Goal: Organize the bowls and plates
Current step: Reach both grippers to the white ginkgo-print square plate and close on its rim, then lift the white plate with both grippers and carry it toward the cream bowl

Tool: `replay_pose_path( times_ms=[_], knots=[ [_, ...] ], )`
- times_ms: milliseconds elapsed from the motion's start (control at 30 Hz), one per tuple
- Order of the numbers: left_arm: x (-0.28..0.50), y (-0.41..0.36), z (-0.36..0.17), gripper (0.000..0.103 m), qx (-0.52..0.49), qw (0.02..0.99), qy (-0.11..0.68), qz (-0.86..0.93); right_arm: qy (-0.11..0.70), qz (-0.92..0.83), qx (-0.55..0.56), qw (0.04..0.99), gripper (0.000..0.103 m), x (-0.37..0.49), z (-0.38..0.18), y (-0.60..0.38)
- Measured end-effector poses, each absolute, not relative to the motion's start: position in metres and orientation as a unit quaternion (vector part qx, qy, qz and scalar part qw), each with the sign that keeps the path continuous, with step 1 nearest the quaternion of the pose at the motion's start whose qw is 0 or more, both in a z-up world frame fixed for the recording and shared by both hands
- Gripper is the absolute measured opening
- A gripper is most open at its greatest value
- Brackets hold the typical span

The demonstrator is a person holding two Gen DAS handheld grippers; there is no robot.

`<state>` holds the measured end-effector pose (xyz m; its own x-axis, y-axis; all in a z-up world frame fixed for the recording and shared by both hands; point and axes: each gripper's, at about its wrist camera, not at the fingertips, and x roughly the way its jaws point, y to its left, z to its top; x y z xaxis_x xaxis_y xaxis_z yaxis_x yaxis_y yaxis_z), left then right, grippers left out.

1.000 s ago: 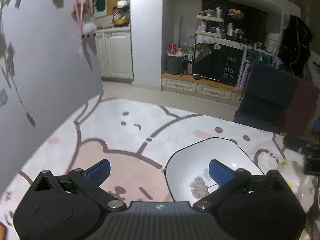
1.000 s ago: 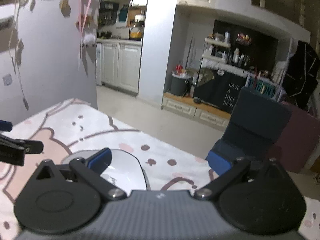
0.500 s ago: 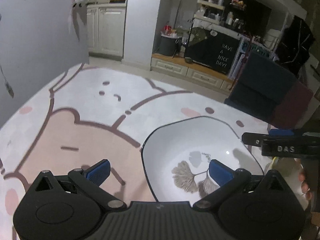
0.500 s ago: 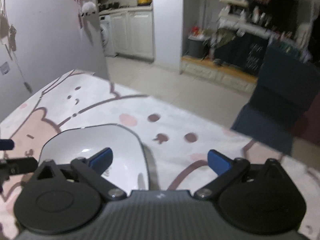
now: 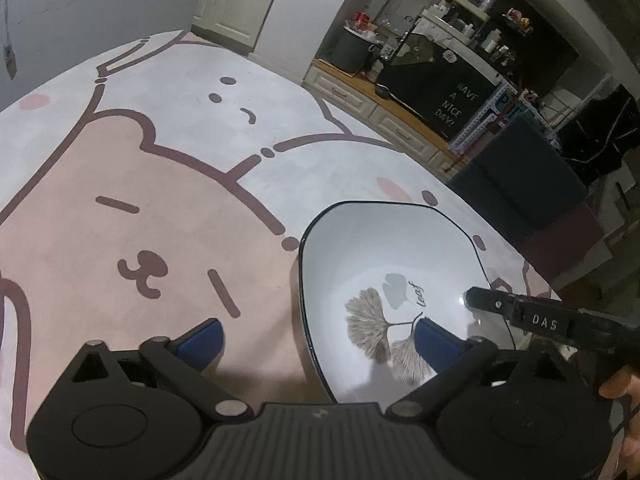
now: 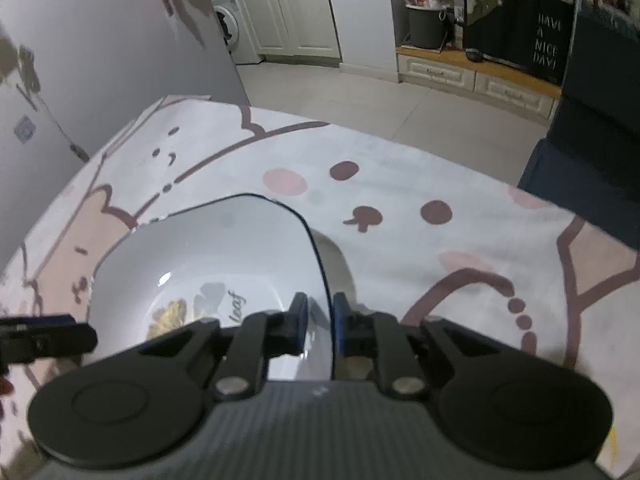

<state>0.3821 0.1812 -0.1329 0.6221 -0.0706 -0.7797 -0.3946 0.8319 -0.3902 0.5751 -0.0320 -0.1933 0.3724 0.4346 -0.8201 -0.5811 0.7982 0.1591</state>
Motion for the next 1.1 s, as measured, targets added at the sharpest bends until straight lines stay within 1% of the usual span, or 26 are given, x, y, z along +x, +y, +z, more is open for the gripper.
replay_pose_path(
  times_ms=[67,133,300,367,433,500,533,600,633,800,1100],
  knots=[
    [0.383,0.184,-0.135,0.091,-0.281,0.859,0.420,0.086,0.468,0.303,-0.090,0.825,0.016,0.570,-0.192,-0.030],
    [0.383,0.187,-0.136,0.088,-0.296,0.856,0.416,0.084,0.471,0.304,-0.094,0.823,0.015,0.566,-0.193,-0.029],
    [0.387,0.191,-0.140,0.069,-0.296,0.850,0.429,0.082,0.495,0.317,-0.088,0.804,0.013,0.553,-0.194,-0.034],
    [0.387,0.193,-0.142,0.057,-0.297,0.846,0.434,0.085,0.498,0.319,-0.092,0.801,0.013,0.546,-0.194,-0.033],
    [0.387,0.195,-0.144,0.051,-0.297,0.844,0.439,0.086,0.489,0.322,-0.106,0.803,0.014,0.540,-0.195,-0.031],
    [0.388,0.197,-0.146,0.045,-0.293,0.844,0.440,0.085,0.490,0.323,-0.096,0.804,0.014,0.542,-0.195,-0.034],
    [0.390,0.198,-0.146,0.041,-0.290,0.846,0.440,0.085,0.494,0.322,-0.084,0.803,0.013,0.544,-0.197,-0.038],
    [0.393,0.200,-0.147,0.027,-0.283,0.847,0.441,0.085,0.505,0.323,-0.061,0.798,0.013,0.550,-0.199,-0.042],
    [0.395,0.201,-0.148,0.017,-0.282,0.847,0.443,0.086,0.508,0.323,-0.056,0.797,0.013,0.552,-0.199,-0.044],
    [0.399,0.204,-0.150,0.019,-0.276,0.847,0.448,0.077,0.514,0.326,-0.018,0.793,0.013,0.555,-0.208,-0.049],
    [0.396,0.200,-0.147,0.019,-0.263,0.851,0.448,0.071,0.506,0.305,-0.009,0.807,0.012,0.550,-0.209,-0.042]
  ],
)
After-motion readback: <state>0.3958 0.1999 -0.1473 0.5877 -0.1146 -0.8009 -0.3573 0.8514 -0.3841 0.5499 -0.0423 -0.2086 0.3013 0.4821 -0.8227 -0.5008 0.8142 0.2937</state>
